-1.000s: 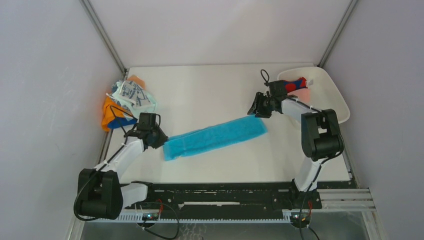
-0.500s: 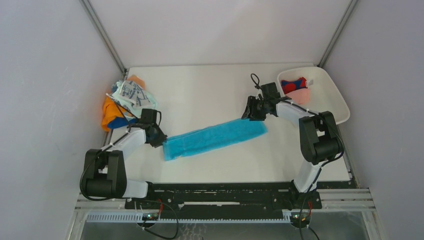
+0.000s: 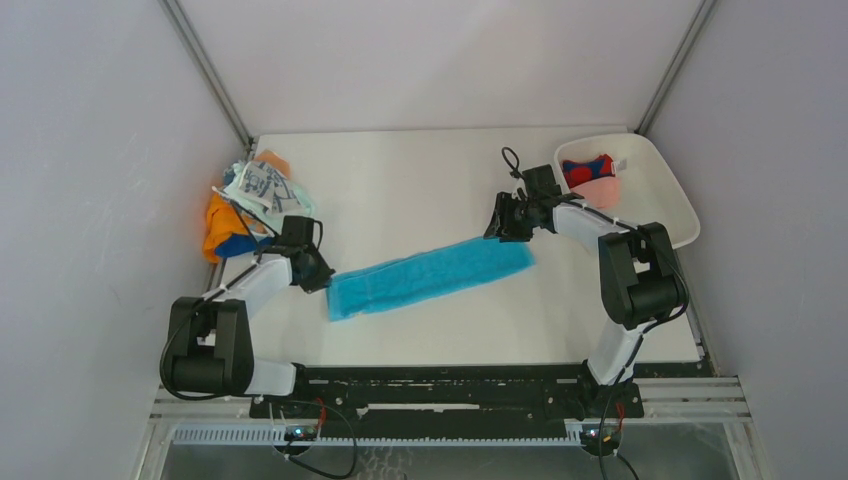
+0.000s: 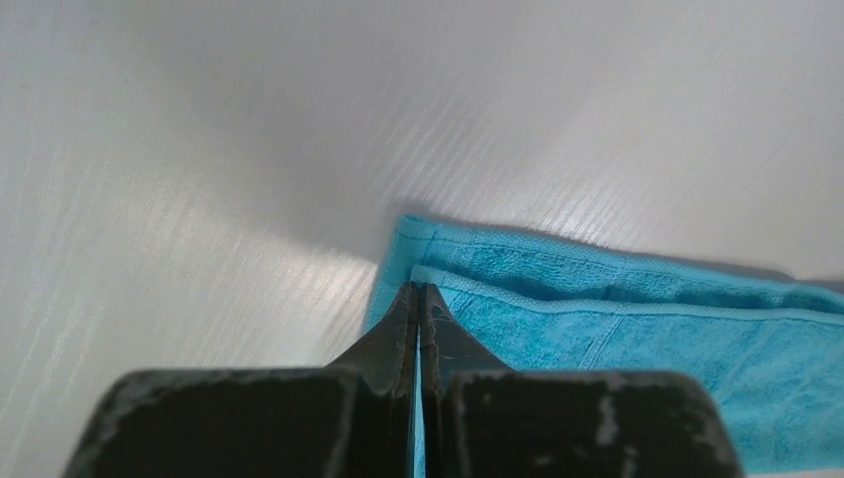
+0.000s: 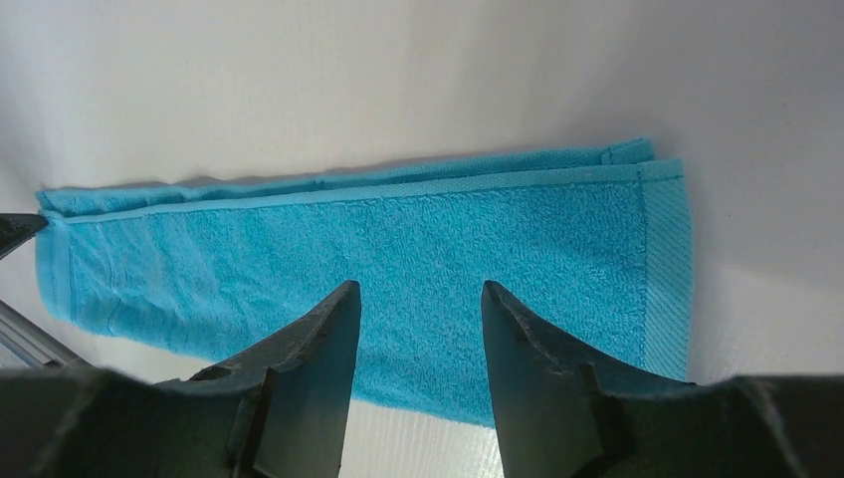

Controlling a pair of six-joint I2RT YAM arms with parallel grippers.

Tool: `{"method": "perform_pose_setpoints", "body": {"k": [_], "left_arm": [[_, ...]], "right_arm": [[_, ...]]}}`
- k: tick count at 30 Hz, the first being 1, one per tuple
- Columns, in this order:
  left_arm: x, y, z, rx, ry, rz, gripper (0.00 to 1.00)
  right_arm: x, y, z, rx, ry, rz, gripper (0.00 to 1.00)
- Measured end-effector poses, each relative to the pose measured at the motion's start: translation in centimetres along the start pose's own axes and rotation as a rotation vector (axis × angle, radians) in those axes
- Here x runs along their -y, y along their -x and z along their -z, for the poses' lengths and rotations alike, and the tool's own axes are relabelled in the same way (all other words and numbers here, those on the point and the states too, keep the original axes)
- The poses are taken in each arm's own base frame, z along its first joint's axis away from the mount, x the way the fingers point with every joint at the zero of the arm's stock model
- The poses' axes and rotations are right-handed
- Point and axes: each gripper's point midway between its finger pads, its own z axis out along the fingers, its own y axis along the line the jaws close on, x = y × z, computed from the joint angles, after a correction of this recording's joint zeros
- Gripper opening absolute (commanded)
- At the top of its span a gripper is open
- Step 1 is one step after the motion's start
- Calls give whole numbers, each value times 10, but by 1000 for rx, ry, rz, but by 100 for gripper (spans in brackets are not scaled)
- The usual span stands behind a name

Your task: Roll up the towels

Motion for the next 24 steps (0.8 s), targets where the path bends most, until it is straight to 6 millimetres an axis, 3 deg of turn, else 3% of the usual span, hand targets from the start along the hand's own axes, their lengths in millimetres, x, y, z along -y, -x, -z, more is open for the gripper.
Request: {"method": "perform_pose_setpoints", "body": {"k": [5, 12, 24], "left_arm": [[2, 5, 6, 21, -16, -31, 0], [10, 26, 26, 134, -69, -50, 0], [3, 32, 7, 147, -4, -44, 0]], "right_arm": [[0, 0, 0, 0, -1, 1, 48], [2, 0, 0, 3, -12, 0, 48], [21, -8, -9, -22, -62, -30, 48]]}}
